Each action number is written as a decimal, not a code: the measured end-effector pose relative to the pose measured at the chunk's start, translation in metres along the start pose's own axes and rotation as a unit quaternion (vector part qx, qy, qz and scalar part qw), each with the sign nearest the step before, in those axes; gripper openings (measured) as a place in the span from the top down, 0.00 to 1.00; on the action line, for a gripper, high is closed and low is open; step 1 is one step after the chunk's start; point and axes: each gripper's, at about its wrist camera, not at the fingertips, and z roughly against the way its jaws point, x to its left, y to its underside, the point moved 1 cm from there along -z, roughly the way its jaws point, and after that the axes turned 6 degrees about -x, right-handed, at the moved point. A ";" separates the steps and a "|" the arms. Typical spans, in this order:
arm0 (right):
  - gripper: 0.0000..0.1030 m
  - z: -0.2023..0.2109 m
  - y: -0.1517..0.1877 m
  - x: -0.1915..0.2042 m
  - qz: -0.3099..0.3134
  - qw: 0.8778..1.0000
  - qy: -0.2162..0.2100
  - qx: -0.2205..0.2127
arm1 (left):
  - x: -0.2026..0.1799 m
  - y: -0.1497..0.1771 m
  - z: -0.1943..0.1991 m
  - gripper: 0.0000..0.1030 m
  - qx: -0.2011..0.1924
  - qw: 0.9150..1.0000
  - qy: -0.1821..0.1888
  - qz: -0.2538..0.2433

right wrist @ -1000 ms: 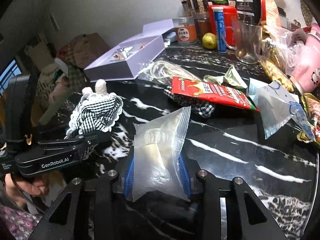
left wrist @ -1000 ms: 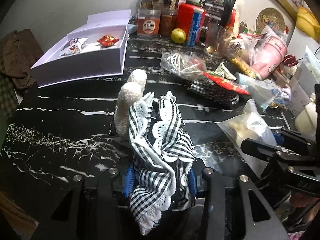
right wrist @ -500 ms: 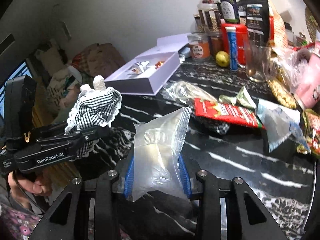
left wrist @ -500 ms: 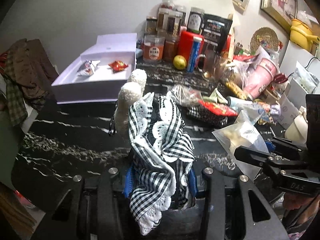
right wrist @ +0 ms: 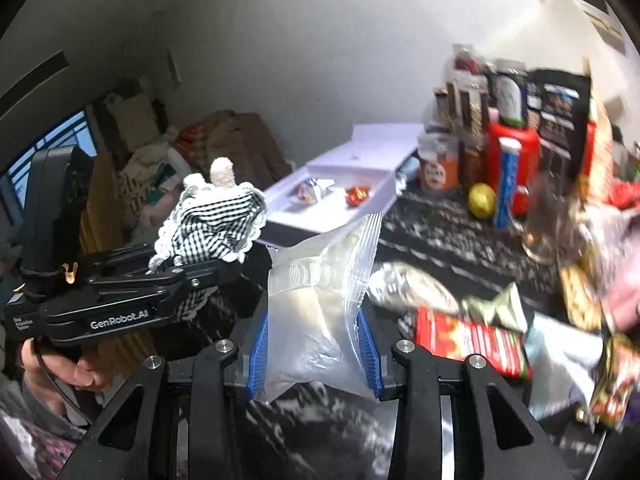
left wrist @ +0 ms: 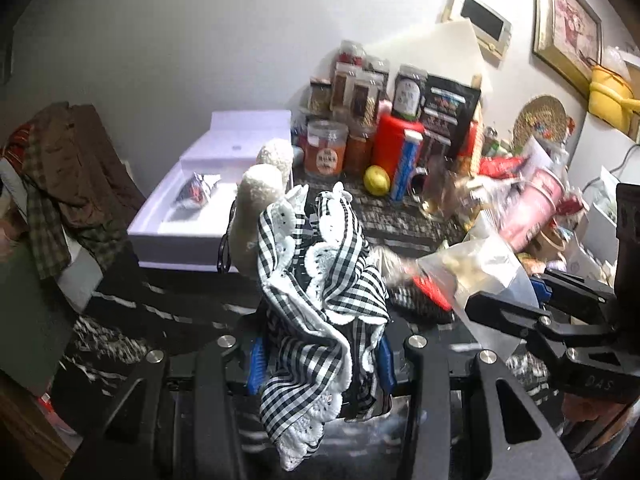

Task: Organize soft objects
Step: 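Lift the gingham cloth and zip bag toward the white box, then lower the cloth into the box and open the left gripper while the right releases the zip bag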

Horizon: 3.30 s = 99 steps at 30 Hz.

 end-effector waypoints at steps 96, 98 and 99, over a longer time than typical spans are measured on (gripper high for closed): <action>0.50 -0.342 -0.093 -0.053 0.053 0.975 0.043 0.210 | 0.173 -0.084 -0.243 0.56 0.095 0.985 -0.128 0.066; 0.49 -0.339 -0.094 -0.051 0.056 0.975 0.045 0.211 | 0.175 -0.084 -0.242 0.55 0.099 0.984 -0.128 0.069; 0.48 -0.338 -0.096 -0.050 0.057 0.975 0.048 0.210 | 0.175 -0.084 -0.242 0.55 0.101 0.984 -0.129 0.069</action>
